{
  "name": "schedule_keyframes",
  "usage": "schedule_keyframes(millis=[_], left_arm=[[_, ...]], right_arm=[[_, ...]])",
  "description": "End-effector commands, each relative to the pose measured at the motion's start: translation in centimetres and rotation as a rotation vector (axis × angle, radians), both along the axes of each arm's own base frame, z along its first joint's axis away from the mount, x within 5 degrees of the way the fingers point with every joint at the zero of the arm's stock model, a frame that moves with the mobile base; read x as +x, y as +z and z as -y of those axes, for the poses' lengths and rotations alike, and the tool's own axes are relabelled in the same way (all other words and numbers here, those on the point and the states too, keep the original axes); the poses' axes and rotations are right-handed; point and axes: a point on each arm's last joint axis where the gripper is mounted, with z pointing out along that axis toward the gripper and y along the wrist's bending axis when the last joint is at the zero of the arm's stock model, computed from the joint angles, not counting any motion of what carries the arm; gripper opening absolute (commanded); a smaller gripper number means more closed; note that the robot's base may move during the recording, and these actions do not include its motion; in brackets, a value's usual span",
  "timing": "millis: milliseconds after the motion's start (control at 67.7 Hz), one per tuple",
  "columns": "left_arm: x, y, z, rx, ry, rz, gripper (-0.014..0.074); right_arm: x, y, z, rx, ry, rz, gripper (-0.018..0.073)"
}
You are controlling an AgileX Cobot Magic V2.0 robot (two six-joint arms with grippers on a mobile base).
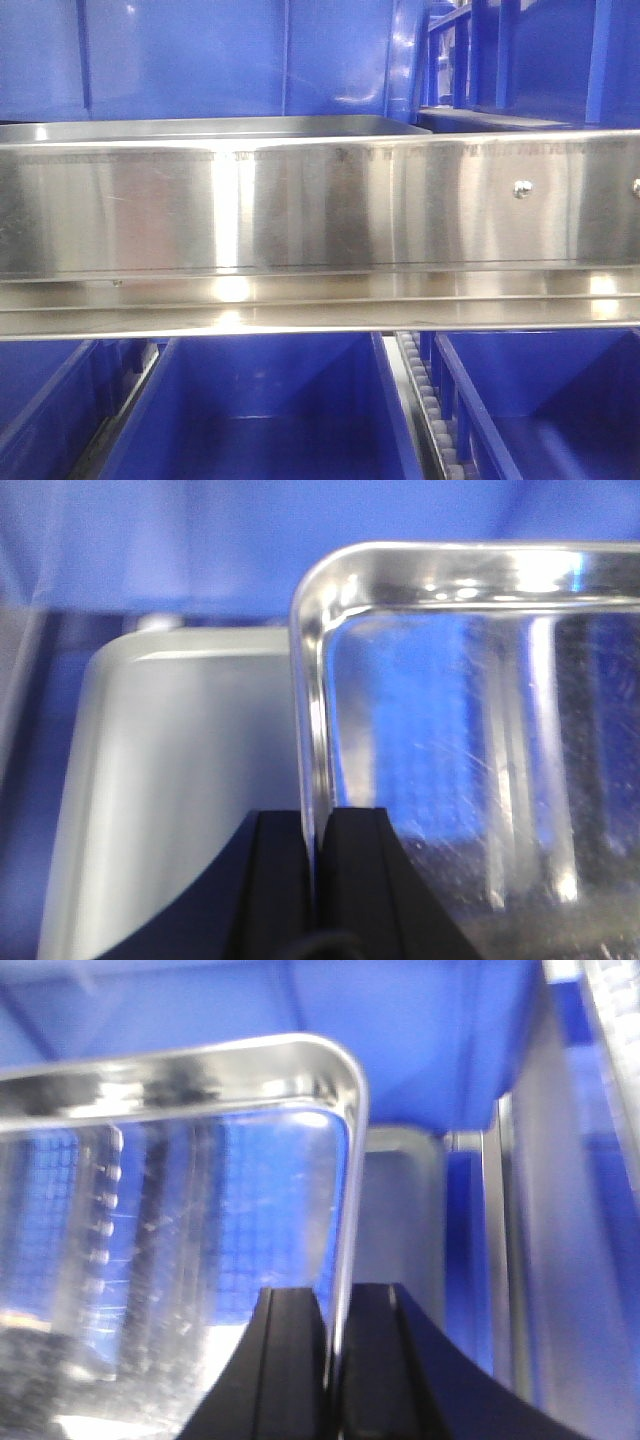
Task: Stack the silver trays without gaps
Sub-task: 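Move the held tray over the silver tray on the new shelf, then lower the tray onto the other silver tray and open both grippers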
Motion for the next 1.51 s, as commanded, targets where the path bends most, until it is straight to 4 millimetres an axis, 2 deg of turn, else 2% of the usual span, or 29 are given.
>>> schedule_keyframes(millis=[0,133,414,694,901,1005,1079,1300,1492], left_arm=[[0.0,0.1,1.7,-0.122,-0.086,-0.003,-0.0016],[0.3,-1.5,2.0,-0.111,-0.101,-0.028,-0.0016],[1.1,-4.7,2.2,-0.141,-0.099,-0.053,-0.0016],[3.4,-6.1,0.9,-0.139,-0.009,-0.092,-0.0016],[3.9,-6.8,1.1,-0.127,-0.008,-0.116,-0.0016],[4.2,-7.0,1.1,-0.118,-0.004,-0.117,-0.0013],[4.3,-7.3,1.0,-0.113,0.005,-0.134,0.0026],[5.1,-8.3,1.3,-0.094,0.007,-0.164,0.0243],[5.4,-8.5,1.4,-0.084,0.004,-0.156,0.0264]], right_arm=[[0.7,0.2,-2.4,0.108,0.098,0.029,0.0002],[1.8,-1.3,-2.9,0.112,0.099,-0.052,0.0002],[3.0,-2.9,-3.5,0.09,0.102,-0.096,0.0002],[4.4,-3.9,-4.4,0.117,0.115,-0.061,0.0002],[5.7,-5.2,-4.8,0.111,0.103,-0.067,0.0002],[5.9,-5.2,-4.9,0.123,0.108,-0.049,0.0002],[6.0,-5.2,-5.0,0.127,0.112,-0.038,0.0002],[6.9,-5.7,-4.6,0.102,0.093,-0.028,0.0006],[7.2,-6.4,-4.8,0.093,0.091,-0.042,0.0006]])
